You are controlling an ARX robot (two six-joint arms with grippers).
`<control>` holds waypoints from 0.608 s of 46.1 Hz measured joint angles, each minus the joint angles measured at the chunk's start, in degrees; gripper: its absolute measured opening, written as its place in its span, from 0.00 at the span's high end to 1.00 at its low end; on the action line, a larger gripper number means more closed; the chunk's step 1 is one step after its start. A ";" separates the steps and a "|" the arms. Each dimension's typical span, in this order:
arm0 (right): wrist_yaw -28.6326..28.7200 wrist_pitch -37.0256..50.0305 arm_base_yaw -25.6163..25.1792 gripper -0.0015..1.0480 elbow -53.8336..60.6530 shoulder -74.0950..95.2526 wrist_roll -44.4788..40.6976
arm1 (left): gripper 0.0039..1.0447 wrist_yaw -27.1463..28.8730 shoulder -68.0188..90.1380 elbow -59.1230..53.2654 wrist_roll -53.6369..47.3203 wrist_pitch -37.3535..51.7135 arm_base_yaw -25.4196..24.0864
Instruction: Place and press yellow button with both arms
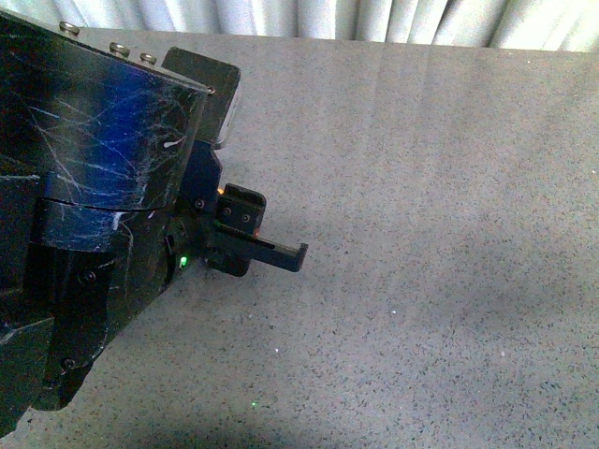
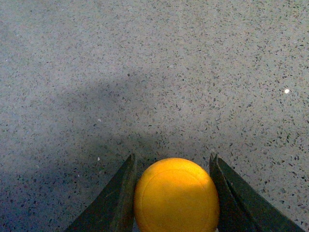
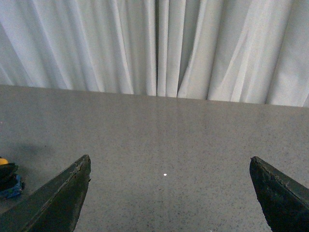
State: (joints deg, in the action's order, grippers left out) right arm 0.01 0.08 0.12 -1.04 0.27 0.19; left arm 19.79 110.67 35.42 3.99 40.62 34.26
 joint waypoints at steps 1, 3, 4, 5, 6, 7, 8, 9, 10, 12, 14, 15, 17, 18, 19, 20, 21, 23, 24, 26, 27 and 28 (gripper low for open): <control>0.00 0.00 0.00 0.09 0.00 0.00 0.00 | 0.67 0.04 0.02 0.00 0.02 0.04 0.07; -0.02 0.00 0.00 0.09 0.00 0.00 0.00 | 0.67 0.07 0.09 -0.02 0.17 0.26 0.15; -0.02 0.00 0.00 0.09 0.00 0.00 0.00 | 0.67 0.07 0.11 -0.04 0.26 0.33 0.22; 0.00 0.00 0.00 0.09 0.00 0.00 0.00 | 0.64 0.07 0.13 -0.11 0.44 0.48 0.24; 0.00 0.00 0.00 0.09 0.00 0.00 0.00 | 0.60 -0.09 0.13 -0.22 0.55 0.61 0.26; -0.02 0.00 0.00 0.09 0.00 0.00 0.00 | 0.57 -0.13 0.13 -0.33 0.57 0.66 0.26; -0.02 0.00 0.00 0.09 0.00 0.00 0.00 | 0.51 -0.22 0.13 -0.61 0.70 0.72 0.35; -0.02 0.00 0.00 0.09 0.00 0.00 0.00 | 0.48 -0.26 0.11 -0.90 0.81 0.74 0.37; 0.00 0.00 0.00 0.09 0.00 0.00 0.00 | 0.45 -0.28 0.09 -1.14 0.87 0.77 0.37; 0.00 0.00 0.00 0.09 0.00 0.00 0.00 | 0.36 -0.44 -0.24 -1.77 1.16 0.77 0.37; -0.02 0.00 0.00 0.09 0.00 0.00 0.02 | 0.29 -0.48 -0.94 -2.12 1.36 0.77 0.33; -0.02 0.00 0.00 0.09 0.00 0.00 0.00 | 0.26 -0.52 -1.42 -2.29 1.49 0.74 0.26; -0.02 0.00 0.00 0.09 0.00 0.00 0.00 | 0.17 -0.81 -3.23 -2.64 1.70 0.63 0.02; -0.02 0.00 0.00 0.09 0.00 0.00 0.00 | 0.14 -0.96 -4.07 -2.78 1.77 0.55 -0.13; 0.00 0.00 0.00 0.09 0.00 0.00 0.00 | 0.10 -1.09 -4.98 -2.91 1.88 0.46 -0.31; 0.00 0.00 0.00 0.09 0.00 0.00 0.00 | 0.07 -1.25 -5.92 -3.06 1.88 0.37 -0.48; -0.02 0.00 0.00 0.09 0.00 0.00 0.00 | 0.07 -1.68 -7.52 -3.37 2.03 0.07 -0.90; -0.02 0.00 0.00 0.09 0.00 0.00 0.00 | 0.09 -2.38 -9.97 -3.96 2.60 -0.63 -1.62; -0.02 0.00 0.00 0.09 0.00 0.00 0.00 | 0.09 -3.34 -12.02 -4.55 3.21 -1.31 -2.34; -0.02 0.00 0.00 0.09 0.00 0.00 0.00 | 0.09 -4.66 -14.97 -5.35 4.33 -2.45 -3.52; -0.02 0.00 0.00 0.09 0.00 0.00 0.00 | 0.09 -5.60 -17.33 -5.97 4.92 -3.21 -4.59; -0.02 0.00 0.00 0.09 0.00 0.00 0.00 | 0.09 -6.54 -19.02 -6.38 5.35 -3.76 -5.38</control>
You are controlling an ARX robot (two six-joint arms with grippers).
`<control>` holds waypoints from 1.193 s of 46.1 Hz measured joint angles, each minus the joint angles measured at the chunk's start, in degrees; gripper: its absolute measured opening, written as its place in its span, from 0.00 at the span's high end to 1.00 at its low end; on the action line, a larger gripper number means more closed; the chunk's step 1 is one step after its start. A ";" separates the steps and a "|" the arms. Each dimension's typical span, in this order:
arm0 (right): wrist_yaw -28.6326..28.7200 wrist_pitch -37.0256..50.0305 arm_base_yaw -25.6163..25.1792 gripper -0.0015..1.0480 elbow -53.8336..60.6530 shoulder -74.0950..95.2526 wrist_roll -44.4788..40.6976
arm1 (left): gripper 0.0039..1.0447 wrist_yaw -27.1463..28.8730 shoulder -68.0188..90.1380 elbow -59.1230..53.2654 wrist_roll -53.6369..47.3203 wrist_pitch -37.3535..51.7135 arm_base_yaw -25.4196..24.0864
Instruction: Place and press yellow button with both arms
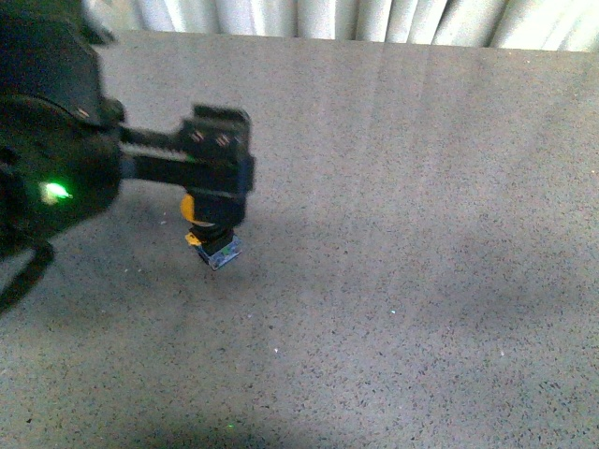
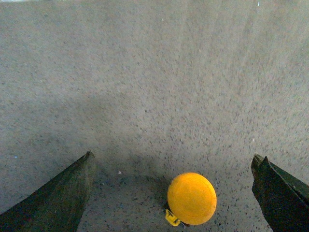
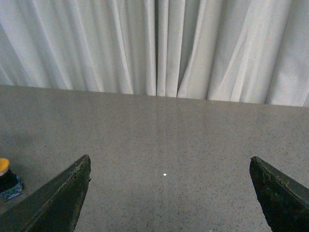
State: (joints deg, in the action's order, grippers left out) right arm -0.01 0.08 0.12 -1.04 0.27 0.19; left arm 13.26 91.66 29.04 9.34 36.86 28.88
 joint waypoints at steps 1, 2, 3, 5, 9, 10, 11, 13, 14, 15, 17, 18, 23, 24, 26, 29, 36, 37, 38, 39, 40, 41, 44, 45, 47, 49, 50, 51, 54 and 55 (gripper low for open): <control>0.00 0.00 0.00 0.09 0.00 0.00 0.00 | 0.09 -0.98 -2.56 -0.42 0.42 -1.03 -1.27; 0.00 0.00 0.00 0.09 0.00 0.00 0.00 | 0.09 -1.84 -4.26 -0.61 0.68 -1.79 -2.19; 0.02 0.00 0.00 0.09 0.00 0.00 0.00 | 0.09 -2.64 -5.99 -0.79 0.85 -2.58 -3.15; 0.02 0.00 0.00 0.09 0.00 0.00 0.00 | 0.09 -4.44 -10.16 -1.07 1.09 -4.46 -5.66; 0.00 0.00 0.00 0.09 0.00 0.00 0.00 | 0.15 -2.73 -16.57 -3.48 -1.33 -0.20 -10.84; 0.09 0.00 0.00 0.09 0.00 0.00 0.00 | 0.20 -1.36 -18.21 -5.62 -2.86 4.85 -12.59; -0.04 0.00 0.00 0.09 0.00 0.00 0.00 | 0.24 -1.57 -19.52 -6.99 -4.11 7.17 -13.88; -0.11 0.00 0.00 0.09 0.00 0.00 0.00 | 0.34 -3.87 -24.96 -9.94 -6.08 7.80 -18.05; -0.11 0.00 0.00 0.09 0.00 0.00 0.00 | 0.38 -4.83 -26.95 -10.67 -6.45 6.99 -19.32; -0.11 0.00 0.00 0.09 0.00 0.00 0.00 | 0.43 -6.21 -29.86 -11.65 -6.97 5.49 -20.98; -0.09 0.00 0.00 0.09 0.00 0.00 0.00 | 0.51 -8.59 -34.62 -13.44 -7.69 2.95 -23.39; -0.09 0.00 0.00 0.09 0.00 0.00 0.00 | 0.55 -10.16 -36.44 -14.25 -7.85 2.14 -24.70; 0.92 -1.18 -0.26 0.09 -0.44 0.85 0.44 | 0.77 -12.63 -44.15 -18.75 -8.31 0.04 -28.63; 4.52 -7.63 -1.09 0.09 -2.99 3.74 2.51 | 0.82 -12.74 -45.16 -19.39 -8.39 -0.24 -28.68; 7.43 -20.02 -2.08 0.09 -9.11 13.60 5.35 | 0.91 -13.14 -46.56 -20.37 -8.50 -0.72 -28.68; 7.52 -26.64 -2.38 0.09 -15.45 28.55 6.73 | 0.99 -13.46 -48.92 -21.68 -8.76 -1.64 -28.65; 6.69 -11.23 2.03 0.09 -22.16 51.30 6.49 | 0.99 -13.27 -53.92 -23.98 -8.74 -4.52 -28.79; 6.54 -9.11 2.91 0.09 -22.86 53.68 6.34 | 0.99 -13.27 -54.51 -24.22 -8.76 -4.87 -28.79; 6.19 -7.06 3.85 0.09 -23.58 56.11 5.92 | 0.99 -13.25 -55.12 -24.44 -8.74 -5.25 -28.79; 5.66 -5.05 4.85 0.09 -24.37 58.45 5.42 | 0.99 -13.27 -55.74 -24.63 -8.76 -5.62 -28.79; 5.33 -3.15 5.86 0.09 -25.16 60.74 4.81 | 0.99 -13.27 -56.30 -24.83 -8.74 -6.03 -28.79; 5.22 -2.10 6.38 0.09 -25.57 61.92 4.50 | 0.99 -13.25 -56.61 -24.92 -8.76 -6.21 -28.79; 4.52 2.43 8.90 0.09 -27.76 67.52 2.89 | 0.99 -13.25 -58.05 -25.35 -8.76 -7.17 -28.79; 4.26 3.30 9.44 0.09 -28.20 68.59 2.45 | 0.99 -13.27 -58.31 -25.44 -8.76 -7.39 -28.79; 3.54 7.89 12.24 0.09 -30.27 73.64 -0.68 | 0.99 -13.27 -59.69 -25.79 -8.76 -8.48 -28.79; 4.37 11.96 15.08 0.09 -32.37 78.16 -4.00 | 0.99 -13.27 -61.13 -26.14 -8.76 -9.49 -28.79; 4.66 13.11 16.24 0.09 -33.33 79.91 -5.46 | 0.99 -13.27 -61.72 -26.29 -8.76 -9.94 -28.79; 4.63 14.60 18.01 0.09 -34.86 82.47 -7.67 | 0.99 -13.27 -62.55 -26.45 -8.76 -10.56 -28.79; 4.37 16.33 21.70 0.09 -39.01 88.41 -11.61 | 0.99 -13.25 -63.45 -28.02 -8.76 -9.18 -28.79; 4.35 16.76 22.99 0.09 -40.76 90.86 -12.74 | 0.99 -13.31 -64.00 -28.33 -8.79 -9.60 -28.79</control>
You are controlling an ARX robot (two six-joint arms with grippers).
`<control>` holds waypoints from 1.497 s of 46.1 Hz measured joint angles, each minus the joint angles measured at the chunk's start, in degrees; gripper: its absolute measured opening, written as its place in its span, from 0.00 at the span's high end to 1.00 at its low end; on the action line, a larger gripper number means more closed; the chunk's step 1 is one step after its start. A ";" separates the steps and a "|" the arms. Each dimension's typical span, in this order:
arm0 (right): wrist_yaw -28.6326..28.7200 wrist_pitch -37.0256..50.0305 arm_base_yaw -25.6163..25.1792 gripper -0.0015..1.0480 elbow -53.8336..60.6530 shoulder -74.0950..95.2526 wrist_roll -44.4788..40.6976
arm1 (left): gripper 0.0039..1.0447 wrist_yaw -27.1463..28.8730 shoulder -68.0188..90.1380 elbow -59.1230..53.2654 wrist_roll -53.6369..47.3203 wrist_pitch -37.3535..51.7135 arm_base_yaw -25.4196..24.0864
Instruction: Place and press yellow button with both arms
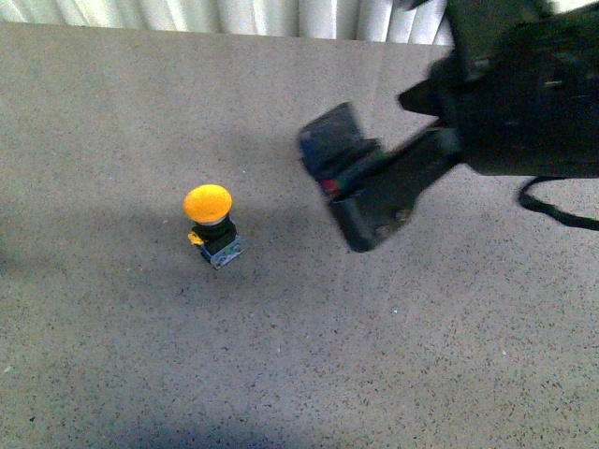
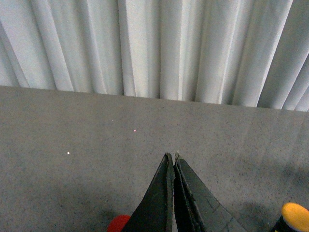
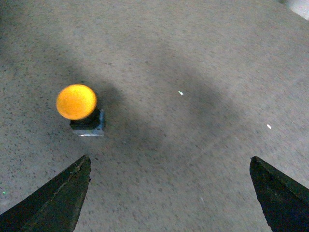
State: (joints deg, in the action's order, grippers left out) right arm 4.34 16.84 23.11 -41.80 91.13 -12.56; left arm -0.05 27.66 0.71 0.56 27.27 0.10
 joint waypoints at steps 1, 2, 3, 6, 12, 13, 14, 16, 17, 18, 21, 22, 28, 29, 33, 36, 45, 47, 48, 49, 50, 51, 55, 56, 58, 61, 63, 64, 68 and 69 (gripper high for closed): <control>-0.07 0.09 0.77 0.09 -1.16 1.57 -0.44 | 0.99 0.07 -0.39 -0.02 0.02 -0.35 0.00; -0.31 0.11 1.46 0.09 -2.27 3.06 -0.66 | 0.99 0.02 -0.79 -0.02 -0.02 -0.74 0.00; -0.33 0.09 2.40 0.09 -3.91 5.16 -0.83 | 0.99 0.07 -1.68 -0.02 -0.02 -1.62 0.00; -0.37 0.07 3.91 0.16 -7.23 9.38 -0.83 | 0.99 0.04 -3.85 -0.02 -0.04 -3.56 0.00; 0.61 -0.55 5.16 0.36 -11.39 13.73 -0.52 | 0.99 0.04 -6.97 -0.02 -0.04 -6.54 0.00; 1.01 -0.66 5.29 0.40 -12.02 14.25 -0.39 | 0.99 0.04 -7.45 -0.02 -0.04 -7.02 0.00; 1.31 -0.77 5.33 0.43 -12.55 14.67 -0.31 | 0.99 0.04 -7.91 -0.02 -0.04 -7.52 0.00; 1.75 -0.87 5.42 0.50 -13.57 15.47 -0.26 | 0.99 0.07 -8.83 -0.02 -0.04 -8.44 0.00; 2.01 -1.01 5.49 0.53 -14.08 15.89 -0.15 | 0.99 0.02 -9.29 -0.02 -0.04 -8.87 0.00; 2.36 -1.16 5.53 0.57 -14.51 16.17 -0.11 | 0.99 0.04 -9.73 -0.02 -0.04 -9.29 0.00; 3.26 -1.33 5.75 0.67 -15.54 16.98 0.15 | 0.99 0.04 -10.91 -0.02 -0.04 -10.36 0.00; 3.67 -1.66 5.86 0.72 -16.06 17.35 0.50 | 0.99 0.04 -11.41 -0.02 -0.04 -10.88 0.00; 5.27 -2.45 6.58 0.92 -17.51 18.69 1.20 | 0.99 0.04 -13.40 -0.02 -0.04 -12.94 0.00; 5.38 -2.49 6.71 0.95 -17.73 18.91 1.20 | 0.99 0.04 -13.75 -0.02 -0.04 -13.27 0.00; 6.01 -2.75 7.21 0.99 -18.51 20.20 1.38 | 0.99 0.04 -15.17 -0.02 -0.04 -14.69 0.00; 6.36 -3.06 7.50 0.99 -19.08 21.09 1.53 | 0.99 0.04 -16.15 -0.02 -0.04 -15.69 0.00; 7.26 -4.09 7.96 0.99 -20.65 22.03 1.62 | 0.99 0.02 -23.61 0.00 -0.09 -25.18 0.00; 7.26 -4.33 7.96 0.99 -20.90 22.16 1.64 | 0.99 0.04 -25.29 0.00 -0.09 -26.56 0.00; 7.26 -4.52 7.96 0.99 -21.05 22.29 1.64 | 0.99 0.00 -26.12 0.00 -0.09 -26.84 0.00; 7.23 -4.61 7.96 0.99 -21.14 22.36 1.62 | 0.99 0.04 -26.47 0.00 -0.09 -26.88 0.00; 7.32 -4.90 7.96 0.99 -21.27 22.49 1.64 | 0.99 0.02 -26.51 0.00 -0.09 -26.88 0.00; 7.37 -5.31 7.96 0.99 -21.44 22.64 1.68 | 0.99 0.04 -26.58 0.00 -0.09 -26.91 0.00; 7.74 -7.06 8.00 0.99 -21.92 23.32 2.27 | 0.99 0.07 -26.67 0.00 -0.09 -27.28 -0.04; 7.72 -7.26 8.00 0.99 -22.01 23.43 2.29 | 0.99 0.07 -26.67 0.00 -0.09 -27.28 -0.04; 7.69 -7.89 7.98 0.99 -22.25 23.98 2.38 | 0.99 0.07 -26.69 0.00 -0.09 -27.28 -0.04; 7.85 -8.48 7.98 0.99 -22.53 24.57 2.45 | 0.99 0.04 -26.71 0.00 -0.09 -27.28 -0.04; 7.93 -9.22 7.98 0.99 -22.86 24.74 2.45 | 0.99 0.04 -26.71 0.00 -0.09 -27.28 -0.04; 7.85 -9.77 7.98 0.99 -23.02 24.79 2.43 | 0.99 0.02 -26.71 0.00 -0.09 -27.28 -0.04; 7.23 -10.75 7.96 0.99 -23.19 25.07 2.19 | 0.99 0.07 -26.71 0.00 -0.09 -27.28 -0.04; 7.10 -10.75 7.96 0.99 -23.19 25.18 2.16 | 0.99 0.04 -26.71 0.00 -0.09 -27.28 -0.04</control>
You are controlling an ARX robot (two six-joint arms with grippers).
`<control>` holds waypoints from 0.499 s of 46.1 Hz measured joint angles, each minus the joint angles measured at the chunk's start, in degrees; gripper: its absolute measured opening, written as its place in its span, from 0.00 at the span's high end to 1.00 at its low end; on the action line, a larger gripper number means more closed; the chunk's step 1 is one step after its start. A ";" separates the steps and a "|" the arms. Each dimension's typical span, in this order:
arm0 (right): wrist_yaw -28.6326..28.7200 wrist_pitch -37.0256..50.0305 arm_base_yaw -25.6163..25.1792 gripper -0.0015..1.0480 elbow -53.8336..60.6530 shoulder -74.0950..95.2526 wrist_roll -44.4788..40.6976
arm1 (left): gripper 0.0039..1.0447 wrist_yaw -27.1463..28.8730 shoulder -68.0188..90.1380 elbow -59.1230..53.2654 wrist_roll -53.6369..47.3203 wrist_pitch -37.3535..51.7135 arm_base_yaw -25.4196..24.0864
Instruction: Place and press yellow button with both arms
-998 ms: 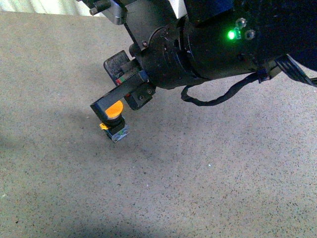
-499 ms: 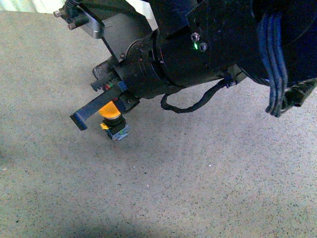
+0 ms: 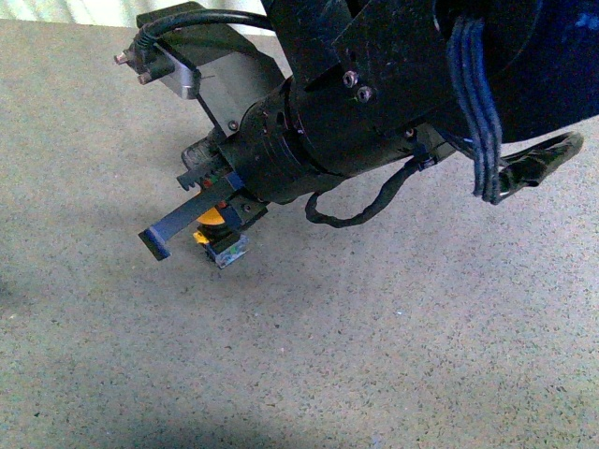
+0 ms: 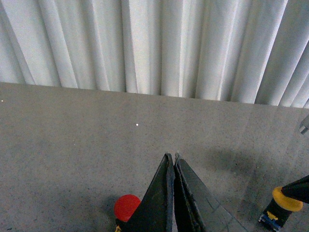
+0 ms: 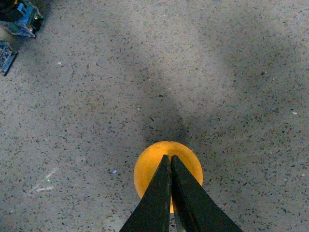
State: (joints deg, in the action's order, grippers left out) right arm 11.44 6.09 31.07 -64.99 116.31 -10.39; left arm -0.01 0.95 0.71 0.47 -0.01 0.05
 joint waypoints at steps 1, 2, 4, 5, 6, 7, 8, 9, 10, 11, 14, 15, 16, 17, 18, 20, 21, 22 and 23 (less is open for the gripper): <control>0.00 0.07 -0.02 0.99 0.00 0.04 0.00 | 0.99 0.00 0.00 0.00 0.00 0.00 0.00; -0.07 0.20 -0.07 0.99 0.00 0.09 0.02 | 0.99 0.00 0.00 0.00 0.00 0.00 0.00; 0.09 0.87 -0.15 0.99 0.22 0.09 0.20 | 0.99 0.00 0.00 0.00 0.00 0.00 0.00; 0.26 1.27 -0.24 0.99 0.35 0.09 0.35 | 0.99 0.00 0.00 0.00 0.00 0.00 0.00; 0.42 1.66 -0.31 0.99 0.50 0.00 0.59 | 0.99 0.00 0.00 0.00 0.00 0.00 0.00; 0.61 2.19 -0.44 0.99 0.76 -0.20 1.01 | 0.99 0.00 0.00 0.00 0.00 0.00 0.00; 0.81 2.45 -0.52 0.99 0.92 -0.44 1.29 | 0.99 0.00 0.00 0.00 0.00 0.00 0.00; 1.03 2.78 -0.70 0.99 1.14 -0.68 1.68 | 0.99 0.00 0.00 0.00 0.00 0.00 0.00; 1.42 3.08 -0.83 0.99 1.42 -1.05 2.08 | 0.99 0.00 0.00 0.00 0.00 0.00 0.00; 1.53 3.34 -0.98 0.99 1.64 -1.46 2.34 | 0.99 0.00 0.00 0.00 0.00 0.00 0.00; 1.36 4.22 -1.88 0.99 2.78 -3.30 3.56 | 0.99 0.00 0.00 0.00 0.00 0.00 0.00; 1.46 4.52 -2.29 0.99 3.17 -3.89 3.78 | 0.99 0.00 0.00 0.00 0.00 0.00 0.00; 1.60 5.05 -2.97 0.99 3.80 -5.01 4.55 | 0.99 0.00 0.00 0.00 0.00 0.00 0.00; 1.68 5.44 -3.45 0.99 4.26 -5.84 4.96 | 0.99 0.00 0.00 0.00 0.00 0.00 0.00; 1.70 6.08 -4.22 0.99 4.98 -7.34 5.55 | 0.99 0.00 0.00 0.00 0.00 0.00 0.00; 1.64 6.84 -5.31 0.99 6.03 -9.64 6.16 | 0.99 0.00 0.00 0.00 0.00 0.00 0.00; 1.64 7.48 -6.23 0.99 6.97 -11.58 6.62 | 0.99 -0.02 0.00 0.00 0.00 0.00 0.00; 1.55 7.85 -6.88 0.99 7.69 -12.94 6.91 | 0.99 0.00 0.00 0.00 0.00 0.00 0.00; 1.42 8.00 -7.21 0.99 8.07 -13.64 6.99 | 0.99 0.00 0.00 0.00 0.00 0.00 0.00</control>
State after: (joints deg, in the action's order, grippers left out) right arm 12.86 14.09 23.86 -56.93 102.67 -3.40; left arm -0.01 0.95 0.71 0.47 -0.01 0.05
